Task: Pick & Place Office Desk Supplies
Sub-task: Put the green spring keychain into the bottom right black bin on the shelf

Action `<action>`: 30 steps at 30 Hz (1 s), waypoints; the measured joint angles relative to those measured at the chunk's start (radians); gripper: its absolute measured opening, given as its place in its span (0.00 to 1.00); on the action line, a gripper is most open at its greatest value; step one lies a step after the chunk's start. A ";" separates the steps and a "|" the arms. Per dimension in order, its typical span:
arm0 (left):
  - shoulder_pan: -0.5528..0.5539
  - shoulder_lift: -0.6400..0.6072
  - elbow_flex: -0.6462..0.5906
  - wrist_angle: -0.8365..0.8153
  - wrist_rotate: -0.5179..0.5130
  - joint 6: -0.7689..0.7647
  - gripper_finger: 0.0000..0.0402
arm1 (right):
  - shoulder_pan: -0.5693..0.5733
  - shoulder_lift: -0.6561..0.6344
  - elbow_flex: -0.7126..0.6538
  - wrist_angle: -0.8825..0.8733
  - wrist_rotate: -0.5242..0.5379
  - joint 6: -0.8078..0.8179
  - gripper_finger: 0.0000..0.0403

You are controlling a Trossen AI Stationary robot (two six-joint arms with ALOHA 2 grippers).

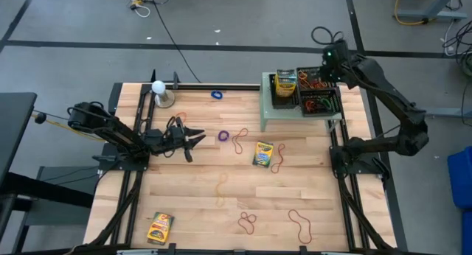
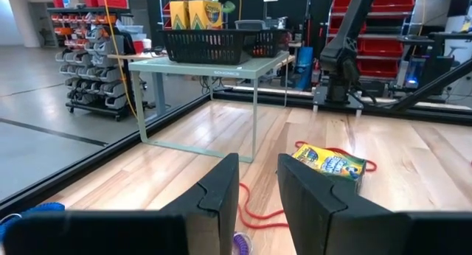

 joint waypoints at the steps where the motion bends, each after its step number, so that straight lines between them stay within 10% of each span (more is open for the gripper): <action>1: 0.000 0.000 0.000 0.001 0.000 0.000 0.26 | 0.000 0.000 0.000 -0.007 -0.001 -0.014 0.07; 22: 0.000 0.000 0.000 0.001 0.000 0.000 0.26 | 0.136 -0.007 -0.041 -0.287 -0.136 -0.236 0.08; 30: 0.000 0.000 0.000 0.005 0.000 0.000 0.26 | 0.137 -0.015 -0.124 -0.254 -0.063 -0.247 0.25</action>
